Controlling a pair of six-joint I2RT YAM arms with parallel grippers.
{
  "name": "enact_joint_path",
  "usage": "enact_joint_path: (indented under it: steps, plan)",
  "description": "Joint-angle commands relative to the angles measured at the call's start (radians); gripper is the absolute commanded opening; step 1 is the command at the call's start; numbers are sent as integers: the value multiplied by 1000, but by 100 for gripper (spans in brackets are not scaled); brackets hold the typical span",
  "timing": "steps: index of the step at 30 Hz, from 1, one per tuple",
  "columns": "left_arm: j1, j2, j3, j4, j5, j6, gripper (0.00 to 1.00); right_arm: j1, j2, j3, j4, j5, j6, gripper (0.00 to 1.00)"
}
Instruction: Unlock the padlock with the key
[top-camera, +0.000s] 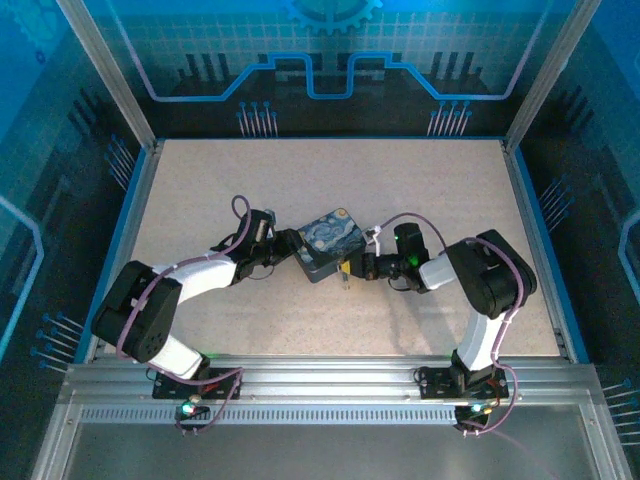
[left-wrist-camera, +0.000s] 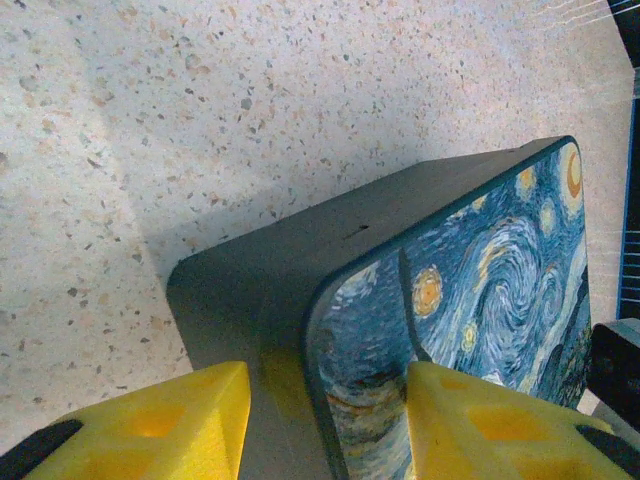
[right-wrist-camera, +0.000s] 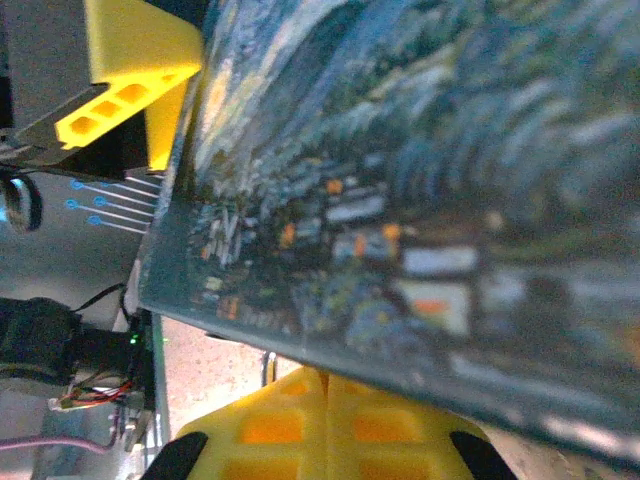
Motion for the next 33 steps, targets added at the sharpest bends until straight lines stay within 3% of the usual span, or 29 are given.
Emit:
enact_joint_path:
  steps: [1, 8, 33]
  plan:
    - [-14, -13, -39, -132, -21, -4, 45, 6, -62, -23, -53, 79, -2, 0]
    - [-34, -26, -49, -144, -32, -10, 46, -9, -111, -41, -117, 136, -7, 0]
    - [-122, -87, -95, -163, -59, -74, 48, -26, -132, -105, -11, 263, 159, 0]
